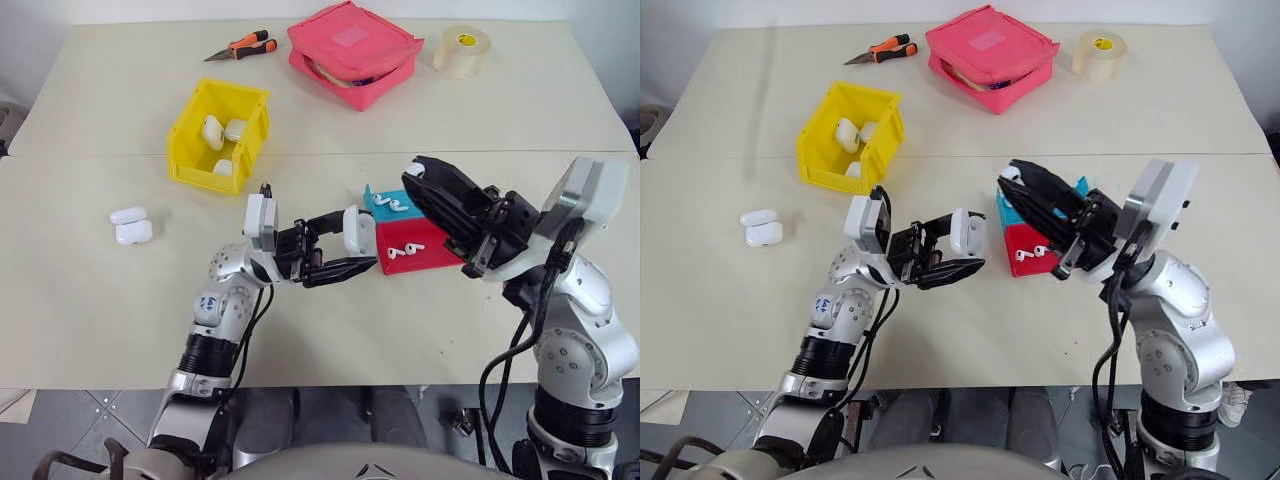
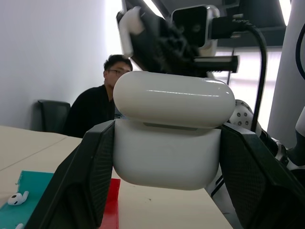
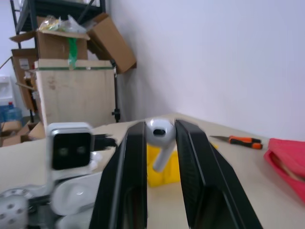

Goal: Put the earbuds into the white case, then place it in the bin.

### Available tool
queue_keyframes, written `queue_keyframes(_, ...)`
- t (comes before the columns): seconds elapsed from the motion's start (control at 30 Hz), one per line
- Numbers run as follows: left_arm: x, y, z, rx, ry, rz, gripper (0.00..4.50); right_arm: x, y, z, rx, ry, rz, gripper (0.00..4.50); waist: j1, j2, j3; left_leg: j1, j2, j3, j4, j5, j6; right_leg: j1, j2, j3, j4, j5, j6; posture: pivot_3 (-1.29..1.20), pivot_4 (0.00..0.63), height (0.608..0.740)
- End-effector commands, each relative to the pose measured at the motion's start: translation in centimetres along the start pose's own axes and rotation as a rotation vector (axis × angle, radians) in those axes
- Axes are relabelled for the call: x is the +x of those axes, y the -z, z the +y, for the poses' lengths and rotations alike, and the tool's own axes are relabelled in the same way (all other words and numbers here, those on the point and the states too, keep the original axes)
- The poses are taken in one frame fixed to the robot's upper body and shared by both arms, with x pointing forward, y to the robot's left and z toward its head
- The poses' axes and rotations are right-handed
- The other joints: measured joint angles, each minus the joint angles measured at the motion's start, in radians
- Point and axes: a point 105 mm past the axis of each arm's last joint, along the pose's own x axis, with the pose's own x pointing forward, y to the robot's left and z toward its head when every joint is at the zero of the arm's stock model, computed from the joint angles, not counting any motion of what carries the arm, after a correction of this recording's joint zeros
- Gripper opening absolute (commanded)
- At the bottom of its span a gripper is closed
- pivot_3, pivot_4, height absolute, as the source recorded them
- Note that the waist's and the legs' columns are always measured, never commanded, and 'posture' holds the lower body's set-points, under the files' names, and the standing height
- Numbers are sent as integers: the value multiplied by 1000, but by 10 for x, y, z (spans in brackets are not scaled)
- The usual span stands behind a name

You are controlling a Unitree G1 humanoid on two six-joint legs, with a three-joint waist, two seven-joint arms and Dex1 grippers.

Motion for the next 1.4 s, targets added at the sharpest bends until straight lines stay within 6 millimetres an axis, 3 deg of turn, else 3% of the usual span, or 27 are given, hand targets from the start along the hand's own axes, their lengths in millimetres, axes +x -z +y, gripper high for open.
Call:
queue_keyframes(0.03,4,-7,0,0,26,-23,2866,4,-1,9,-4,-11,-40,505,-1,0,0,0,0,0,0,0,0,0,0,0,0,0,0,0,150,740)
queue_keyframes(0.33,9,-10,1,-4,26,-30,2866,3,27,14,24,-16,8,505,-3,0,0,0,0,1,0,0,0,0,0,0,0,0,0,0,150,740)
queue_keyframes(0.73,10,-13,2,13,11,-37,2866,-3,47,12,48,-7,49,505,-4,0,0,0,0,1,-1,0,0,0,0,0,0,0,0,0,150,740)
queue_keyframes(1.1,12,-12,-3,6,40,-40,2866,-4,56,0,33,15,78,505,-4,0,0,0,0,1,0,0,0,0,0,0,0,0,0,0,150,740)
queue_keyframes(1.4,16,-16,1,22,23,-71,2866,-10,64,6,85,-42,157,505,-4,0,0,0,0,1,0,0,0,0,0,0,0,0,0,0,150,740)
